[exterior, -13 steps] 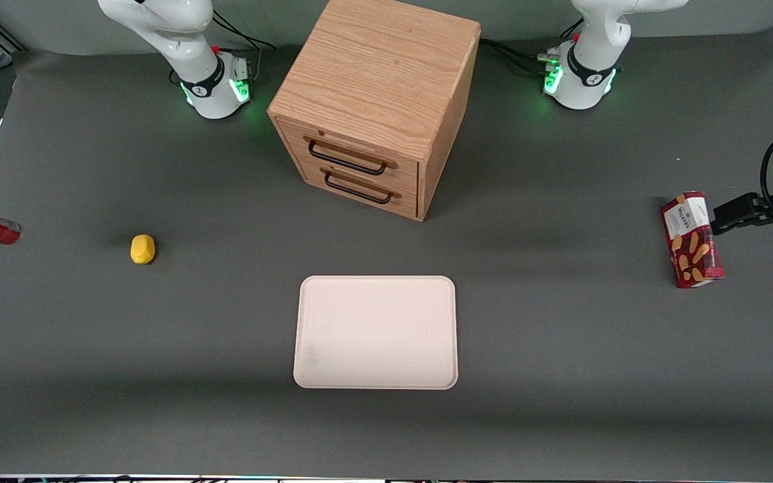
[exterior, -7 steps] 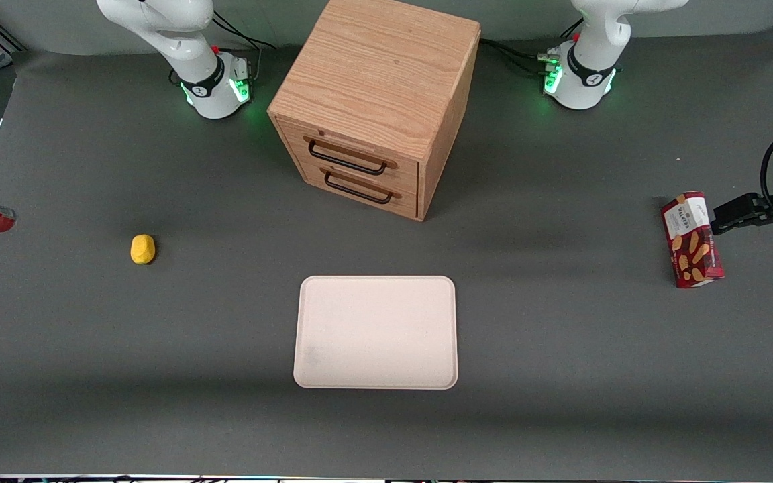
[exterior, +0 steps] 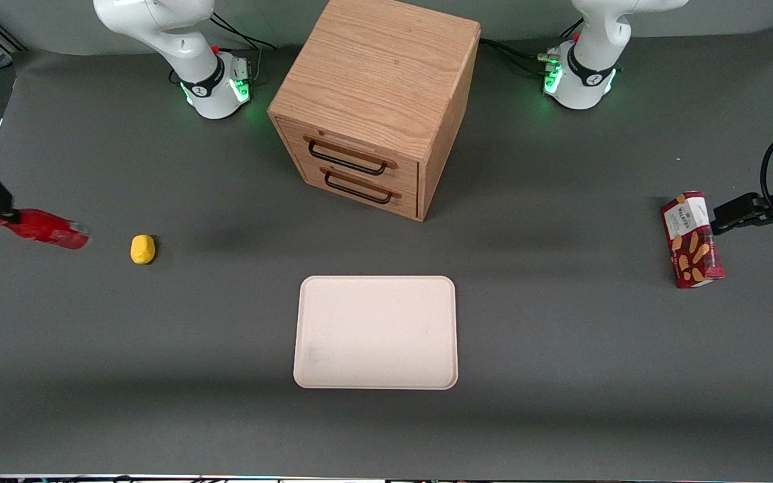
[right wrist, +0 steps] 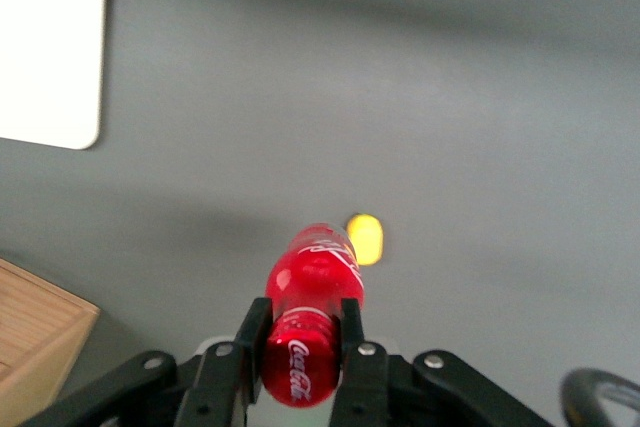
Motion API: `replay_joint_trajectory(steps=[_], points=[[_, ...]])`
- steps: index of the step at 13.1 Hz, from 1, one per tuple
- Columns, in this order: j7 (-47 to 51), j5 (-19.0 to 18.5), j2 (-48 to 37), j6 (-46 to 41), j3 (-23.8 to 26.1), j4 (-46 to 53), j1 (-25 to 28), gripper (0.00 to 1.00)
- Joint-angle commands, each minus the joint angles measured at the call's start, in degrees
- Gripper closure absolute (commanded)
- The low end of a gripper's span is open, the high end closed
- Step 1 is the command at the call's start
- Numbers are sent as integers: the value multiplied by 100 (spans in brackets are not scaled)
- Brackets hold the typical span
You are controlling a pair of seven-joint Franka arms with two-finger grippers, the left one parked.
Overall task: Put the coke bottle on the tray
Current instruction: 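Lift the bottle and carry it toward the white tray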
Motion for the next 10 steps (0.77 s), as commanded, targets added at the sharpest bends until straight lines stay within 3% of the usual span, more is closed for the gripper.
replay_joint_trajectory(steps=[1,6,10], points=[[953,-11,192,-143,156,424,530,100],[2947,428,1035,-221,323,1354,1506,100],[4740,419,1739,-240,1112,2313,1718,100]])
